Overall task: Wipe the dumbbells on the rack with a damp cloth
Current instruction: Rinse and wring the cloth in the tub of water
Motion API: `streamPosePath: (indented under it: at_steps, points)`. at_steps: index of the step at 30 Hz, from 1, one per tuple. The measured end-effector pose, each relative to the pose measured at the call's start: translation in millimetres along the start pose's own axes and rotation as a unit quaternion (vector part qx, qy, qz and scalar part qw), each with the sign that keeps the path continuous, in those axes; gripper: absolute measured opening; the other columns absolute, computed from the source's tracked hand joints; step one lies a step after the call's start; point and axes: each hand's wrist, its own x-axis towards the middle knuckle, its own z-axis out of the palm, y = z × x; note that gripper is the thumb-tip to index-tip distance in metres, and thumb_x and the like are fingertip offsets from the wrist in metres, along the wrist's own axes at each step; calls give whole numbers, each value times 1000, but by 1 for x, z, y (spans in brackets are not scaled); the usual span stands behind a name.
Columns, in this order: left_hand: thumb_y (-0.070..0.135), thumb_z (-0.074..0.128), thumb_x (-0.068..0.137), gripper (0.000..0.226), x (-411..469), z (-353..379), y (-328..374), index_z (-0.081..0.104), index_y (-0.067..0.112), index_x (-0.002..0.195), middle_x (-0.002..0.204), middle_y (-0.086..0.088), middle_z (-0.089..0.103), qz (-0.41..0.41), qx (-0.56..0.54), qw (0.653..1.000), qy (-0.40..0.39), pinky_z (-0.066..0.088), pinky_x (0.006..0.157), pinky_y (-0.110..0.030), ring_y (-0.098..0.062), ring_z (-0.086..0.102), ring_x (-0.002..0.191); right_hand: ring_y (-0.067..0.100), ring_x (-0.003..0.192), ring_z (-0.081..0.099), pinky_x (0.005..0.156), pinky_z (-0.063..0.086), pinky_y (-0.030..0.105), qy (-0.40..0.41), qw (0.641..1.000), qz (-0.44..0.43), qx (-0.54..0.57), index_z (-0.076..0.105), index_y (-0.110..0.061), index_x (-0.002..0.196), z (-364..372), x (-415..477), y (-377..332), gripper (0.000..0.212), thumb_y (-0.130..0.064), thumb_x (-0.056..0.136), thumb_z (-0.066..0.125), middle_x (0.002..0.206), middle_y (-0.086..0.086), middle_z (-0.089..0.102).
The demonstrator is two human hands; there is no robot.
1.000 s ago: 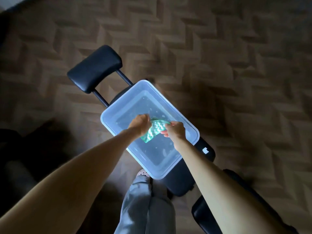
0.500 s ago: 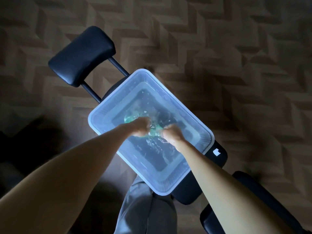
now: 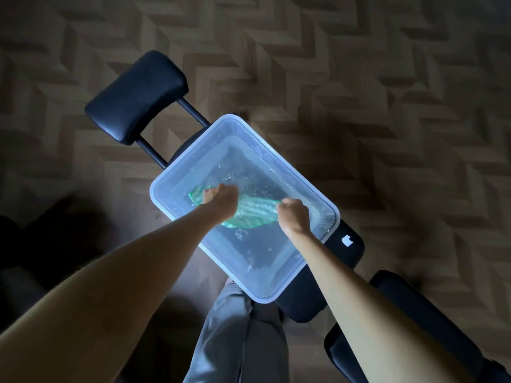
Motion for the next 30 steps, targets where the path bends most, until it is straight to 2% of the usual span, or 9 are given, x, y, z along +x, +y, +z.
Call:
streamPosePath:
  at_steps: [3,5,8,10,14,19,25,28,30]
  points:
    - [13,30,99,23,-18,-22,3,48,9,114,104,-21,57,41,-76,993,75,36,71,-35,-38,56,100,26,73,55,66,51,37,28,991,-3,131,50,-3,71,-11,-16,-12,25,-10,93,40,73,8,53]
    - [22,29,101,23,-32,-41,6,47,11,109,94,-24,55,58,-104,987,106,33,65,-34,-39,57,93,23,80,55,70,56,40,30,970,5,240,57,0,85,-20,-31,-23,19,-8,92,42,79,8,56]
    - [21,33,97,20,-56,-66,11,49,10,92,92,-26,58,71,-151,974,151,32,62,-33,-41,56,89,24,70,48,60,45,44,71,950,-28,303,60,-14,66,-36,-53,-35,21,-14,82,47,65,2,51]
    - [18,40,91,25,-72,-80,9,37,10,68,76,-23,56,84,-181,962,185,30,57,-31,-40,56,80,18,58,33,54,26,35,117,926,-66,352,45,-24,44,-47,-68,-42,24,-20,68,44,51,-7,38]
    - [30,41,79,33,-102,-96,6,29,14,53,54,-9,37,150,-201,934,255,29,52,-29,-33,42,55,7,52,16,55,13,31,185,880,-132,417,33,-23,38,-63,-87,-51,30,-15,65,44,42,-11,23]
    - [24,45,96,29,-94,-76,1,50,3,77,78,-18,53,146,-157,951,223,36,60,-34,-36,54,74,10,54,15,55,14,32,201,926,-129,292,26,-18,48,-50,-73,-31,36,-13,76,49,47,-4,20]
    - [7,39,98,19,-48,-8,-8,52,0,111,114,-18,42,95,-122,984,92,41,81,-41,-38,54,97,20,55,22,54,15,32,65,989,-129,18,19,-17,52,-11,-29,12,48,-3,87,48,50,0,20]
    - [0,34,95,41,-31,14,-9,45,11,133,131,-14,37,96,-104,990,12,37,97,-36,-33,45,118,27,67,41,59,23,27,-49,983,-149,-91,56,-18,59,4,-15,16,36,-11,93,49,56,9,50]
    - [2,32,96,46,-22,23,-8,41,15,139,138,-13,36,92,-90,991,-17,35,102,-33,-31,41,125,22,77,47,55,29,24,-120,974,-135,-136,69,-9,101,13,-7,17,26,-11,97,44,94,21,66]
